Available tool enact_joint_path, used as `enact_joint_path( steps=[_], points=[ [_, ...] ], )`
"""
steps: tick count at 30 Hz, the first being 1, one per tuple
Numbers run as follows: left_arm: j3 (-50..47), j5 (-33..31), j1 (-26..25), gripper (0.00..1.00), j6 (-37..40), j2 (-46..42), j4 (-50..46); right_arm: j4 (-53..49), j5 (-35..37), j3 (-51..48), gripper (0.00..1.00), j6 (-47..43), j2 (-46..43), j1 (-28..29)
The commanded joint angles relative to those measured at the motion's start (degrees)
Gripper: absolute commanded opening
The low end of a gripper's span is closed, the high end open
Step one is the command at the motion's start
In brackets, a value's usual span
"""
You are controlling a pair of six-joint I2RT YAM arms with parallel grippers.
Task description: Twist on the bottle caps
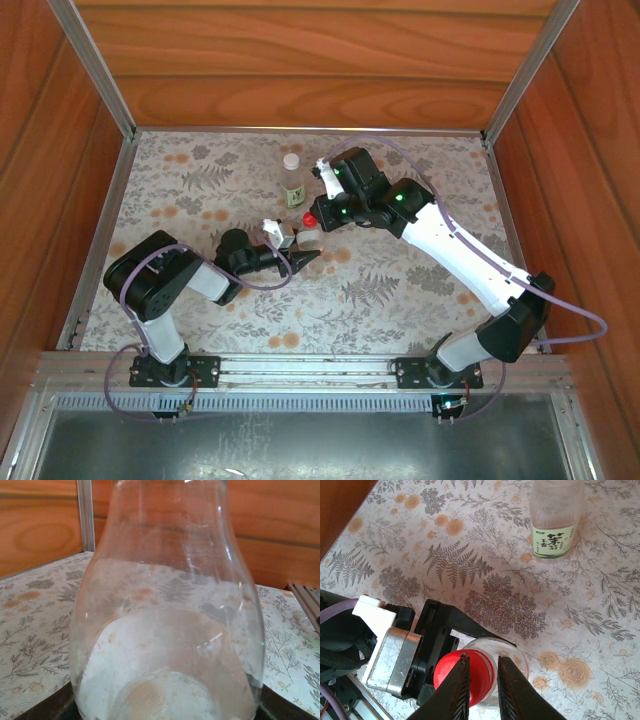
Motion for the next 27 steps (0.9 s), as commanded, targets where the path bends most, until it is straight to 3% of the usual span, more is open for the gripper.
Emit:
enact_joint_path(
  steps=[1,12,20,27],
  points=[
    [-1.7,0.0,0.3,0.57,0.6,2.1,-9.1,-1.2,0.3,1.2,0.24,0.2,0.7,-0.6],
    [-1.4,0.1,0.4,0.57,0.2,2.3,-9.2,1.0,-2.6,1.1,0.41,-1.7,-0.5,-0.5],
    [-1.4,0.1,0.5,0.57,0.1,2.4,-9.3,1.8,-3.4,-0.7,0.4,-1.3,-1.2,-0.5],
    [-1.5,0.1,0.5,0.57,0.0,2.2,-9.3,0.3,-2.0,-1.9,0.31,-0.7,-1.2,-0.6]
  ],
)
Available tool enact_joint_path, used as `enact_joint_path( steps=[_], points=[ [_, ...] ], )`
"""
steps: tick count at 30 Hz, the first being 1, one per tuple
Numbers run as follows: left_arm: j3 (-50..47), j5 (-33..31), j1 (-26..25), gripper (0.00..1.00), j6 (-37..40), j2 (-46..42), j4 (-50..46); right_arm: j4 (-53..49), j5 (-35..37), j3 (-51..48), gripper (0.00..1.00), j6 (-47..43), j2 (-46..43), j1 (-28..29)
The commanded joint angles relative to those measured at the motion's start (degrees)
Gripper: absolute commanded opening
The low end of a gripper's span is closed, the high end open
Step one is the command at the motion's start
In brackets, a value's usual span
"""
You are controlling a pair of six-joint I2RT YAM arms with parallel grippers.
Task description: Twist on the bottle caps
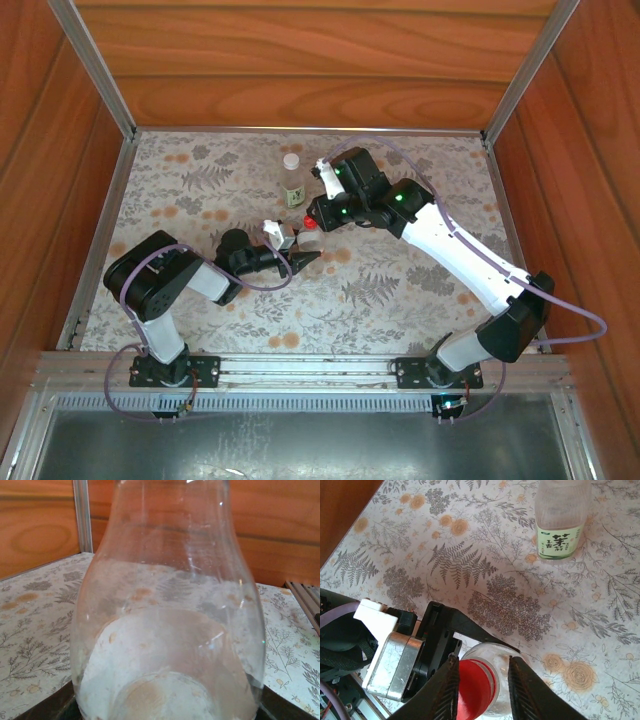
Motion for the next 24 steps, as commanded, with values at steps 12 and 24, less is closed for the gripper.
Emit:
enact_joint_path(
  steps=[12,24],
  points=[
    [-1.8,-0.1,0.5,0.57,0.6,2.0,-9.4,-2.7,1.3,-0.7,0.26,1.2,-0.7,-0.3],
    [-2.0,-0.3,0.4,0.57,0.6,1.9,-9.4,-3.1,0.6,-0.9,0.25,1.7,0.4,-0.3]
  ],
)
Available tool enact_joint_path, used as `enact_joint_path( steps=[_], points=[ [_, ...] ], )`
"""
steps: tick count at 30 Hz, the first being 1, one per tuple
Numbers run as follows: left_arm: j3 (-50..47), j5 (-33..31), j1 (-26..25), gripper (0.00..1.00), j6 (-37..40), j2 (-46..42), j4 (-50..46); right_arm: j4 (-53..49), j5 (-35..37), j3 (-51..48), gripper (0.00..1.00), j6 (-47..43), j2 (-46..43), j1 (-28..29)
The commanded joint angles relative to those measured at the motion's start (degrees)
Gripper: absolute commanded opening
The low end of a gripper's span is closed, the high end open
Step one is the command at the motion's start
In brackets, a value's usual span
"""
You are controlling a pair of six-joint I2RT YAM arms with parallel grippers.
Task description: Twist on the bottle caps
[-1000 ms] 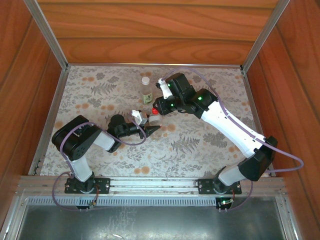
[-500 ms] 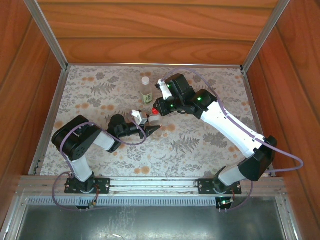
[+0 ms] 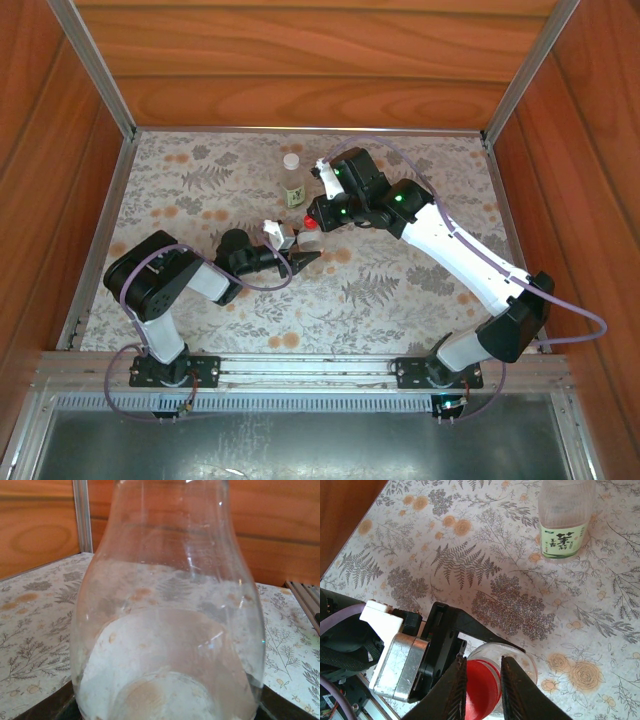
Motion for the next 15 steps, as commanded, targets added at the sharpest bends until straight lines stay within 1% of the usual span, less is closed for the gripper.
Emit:
enact_joint_path(
  steps=[1,4,5,7,8,15],
  points=[
    [-1.9,-0.4,0.5,0.57,0.4,1.9,-9.4,-3.3,0.3,-0.7,0.25,0.5,0.3,-0.3],
    [-2.1,-0.3,0.5,0.57,0.4,2.0,-9.4,-2.7,-0.3,-0.3,0.26,0.1,0.0,-0.3],
    [-2.0,-0.4,0.5,0.57,0.4,1.9,-9.4,-2.3,-0.5,-0.1,0.28,-0.1,-0.3,-0.3],
    [-2.1,-0.6,0.5,0.57,0.3,2.0,-9.5,-1.2,-0.6,0.0,0.36,-0.7,-1.1,-0.3],
    [-2.2,-0.5,0.5,0.57,0.3,2.0,-9.4,-0.6,-0.5,0.0,0.38,-1.0,-1.6,-0.3],
    [-2.2,-0.7,0.5,0.57,0.3,2.0,-9.5,1.9,-0.3,0.3,0.46,-2.1,-3.1,-0.2]
  ],
)
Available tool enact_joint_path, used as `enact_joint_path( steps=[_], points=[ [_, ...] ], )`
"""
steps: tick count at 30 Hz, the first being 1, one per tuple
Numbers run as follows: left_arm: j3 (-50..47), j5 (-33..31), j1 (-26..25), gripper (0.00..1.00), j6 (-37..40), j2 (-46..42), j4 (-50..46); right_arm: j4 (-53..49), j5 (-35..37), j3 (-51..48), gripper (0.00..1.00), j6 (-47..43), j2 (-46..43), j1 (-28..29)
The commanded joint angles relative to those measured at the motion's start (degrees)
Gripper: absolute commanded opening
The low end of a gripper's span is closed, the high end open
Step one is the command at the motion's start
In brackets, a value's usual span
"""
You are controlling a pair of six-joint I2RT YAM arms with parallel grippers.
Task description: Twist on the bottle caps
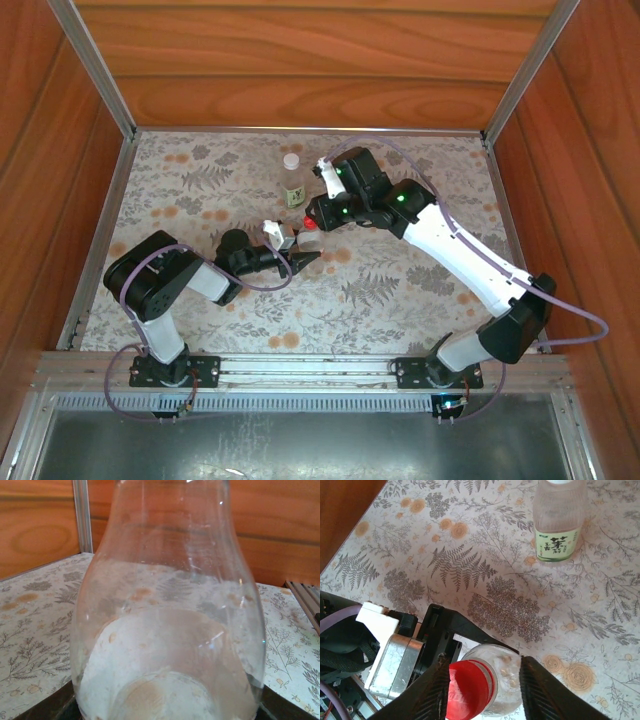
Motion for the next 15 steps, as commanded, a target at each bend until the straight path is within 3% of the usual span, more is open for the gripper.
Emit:
enact_joint_path(
  steps=[1,8,15],
  points=[
    [-2.1,-0.6,0.5,0.57,0.3,2.0,-9.6,1.8,-0.6,0.1,0.48,-1.5,-2.5,-0.1],
    [-2.1,-0.6,0.6,0.57,0.2,2.1,-9.6,8.1,0.9,-6.7,0.65,-14.0,-7.0,3.3],
    [-2.1,-0.6,0.6,0.57,0.2,2.3,-9.6,7.7,5.6,-7.8,0.71,-22.5,-7.0,6.2]
  ],
)
